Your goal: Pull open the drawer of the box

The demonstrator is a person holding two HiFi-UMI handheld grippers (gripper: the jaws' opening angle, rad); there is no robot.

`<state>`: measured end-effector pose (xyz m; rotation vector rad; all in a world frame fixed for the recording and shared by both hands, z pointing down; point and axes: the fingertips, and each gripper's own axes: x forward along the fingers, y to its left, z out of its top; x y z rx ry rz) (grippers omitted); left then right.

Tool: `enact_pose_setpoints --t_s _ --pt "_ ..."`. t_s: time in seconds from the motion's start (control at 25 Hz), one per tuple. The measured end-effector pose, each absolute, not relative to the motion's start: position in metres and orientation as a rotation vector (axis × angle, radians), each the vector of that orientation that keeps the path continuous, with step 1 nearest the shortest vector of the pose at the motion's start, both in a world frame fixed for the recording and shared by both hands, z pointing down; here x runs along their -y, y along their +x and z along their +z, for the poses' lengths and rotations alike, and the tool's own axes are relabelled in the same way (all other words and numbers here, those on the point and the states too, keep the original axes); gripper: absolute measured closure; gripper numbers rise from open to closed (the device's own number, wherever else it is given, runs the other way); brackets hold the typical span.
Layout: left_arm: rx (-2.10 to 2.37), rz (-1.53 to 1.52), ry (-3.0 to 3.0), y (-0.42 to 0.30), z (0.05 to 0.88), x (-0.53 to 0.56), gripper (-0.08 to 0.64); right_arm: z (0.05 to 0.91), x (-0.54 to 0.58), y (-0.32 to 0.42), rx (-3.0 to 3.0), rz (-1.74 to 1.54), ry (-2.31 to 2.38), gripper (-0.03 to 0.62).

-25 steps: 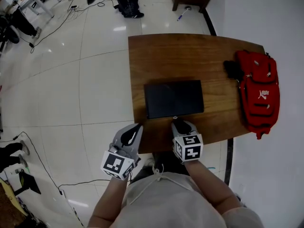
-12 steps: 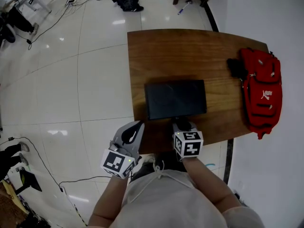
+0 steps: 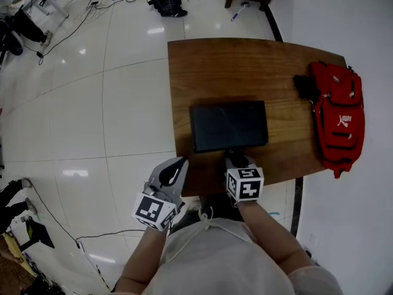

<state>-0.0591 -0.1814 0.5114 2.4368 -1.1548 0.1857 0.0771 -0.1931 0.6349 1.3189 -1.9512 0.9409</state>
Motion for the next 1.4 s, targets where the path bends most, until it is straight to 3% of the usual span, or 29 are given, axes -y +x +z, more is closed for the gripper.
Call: enact_pose_setpoints --t_s 1.4 --pt "1.151 0.157 2.475 -0.038 0.493 0.093 0.557 0.645 0.082 0.088 1.926 0.969 1.301 0.523"
